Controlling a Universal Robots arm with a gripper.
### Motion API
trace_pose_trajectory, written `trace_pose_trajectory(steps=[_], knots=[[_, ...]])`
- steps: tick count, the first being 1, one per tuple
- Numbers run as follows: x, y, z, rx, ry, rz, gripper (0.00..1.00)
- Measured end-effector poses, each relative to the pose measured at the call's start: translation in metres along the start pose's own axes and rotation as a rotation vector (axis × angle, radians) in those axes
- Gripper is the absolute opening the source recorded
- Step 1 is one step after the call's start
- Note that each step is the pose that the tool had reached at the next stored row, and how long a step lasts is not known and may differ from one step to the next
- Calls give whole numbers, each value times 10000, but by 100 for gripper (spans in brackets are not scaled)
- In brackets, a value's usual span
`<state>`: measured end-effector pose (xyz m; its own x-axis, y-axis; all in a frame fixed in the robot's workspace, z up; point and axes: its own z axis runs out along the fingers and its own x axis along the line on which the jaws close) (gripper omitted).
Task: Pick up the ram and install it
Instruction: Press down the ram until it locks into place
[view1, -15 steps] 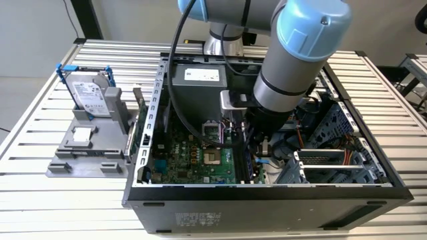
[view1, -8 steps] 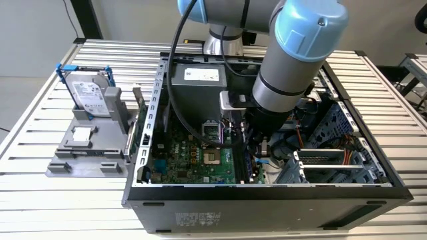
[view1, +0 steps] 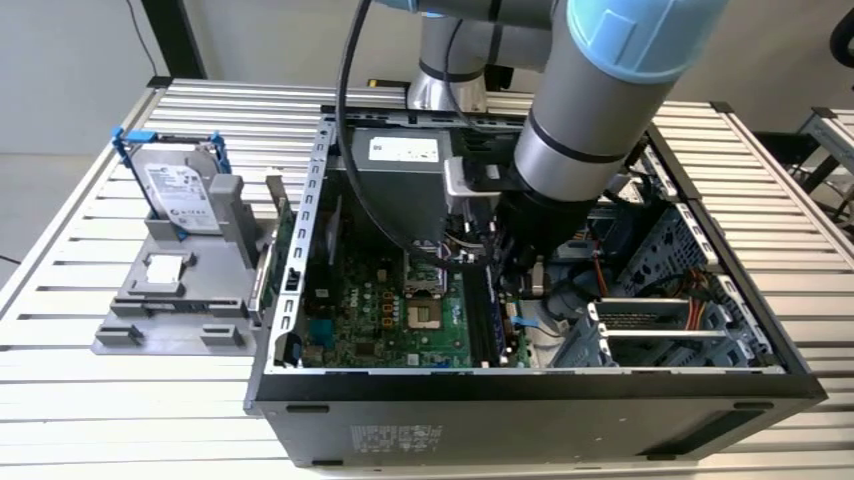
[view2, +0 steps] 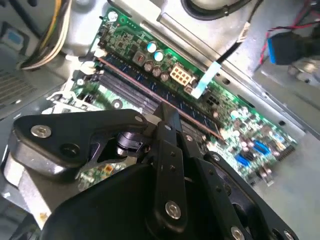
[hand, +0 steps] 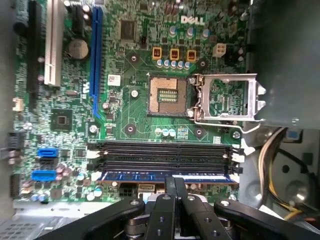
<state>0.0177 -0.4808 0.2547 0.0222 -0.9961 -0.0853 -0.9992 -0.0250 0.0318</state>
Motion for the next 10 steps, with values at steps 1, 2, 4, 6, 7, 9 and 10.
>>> trace_pose_trajectory(steps=[1,2,4,6,7,9,10], knots=[[-3,2,-44,0,1,0,0],[-7,3,-89,0,-1,0,0],[-15,6,-179,-1,0,0,0],[-23,9,-269,-1,2,0,0],[-27,10,-314,0,-1,0,0],[-35,13,-407,0,0,0,0],[-39,15,-453,0,-1,0,0]])
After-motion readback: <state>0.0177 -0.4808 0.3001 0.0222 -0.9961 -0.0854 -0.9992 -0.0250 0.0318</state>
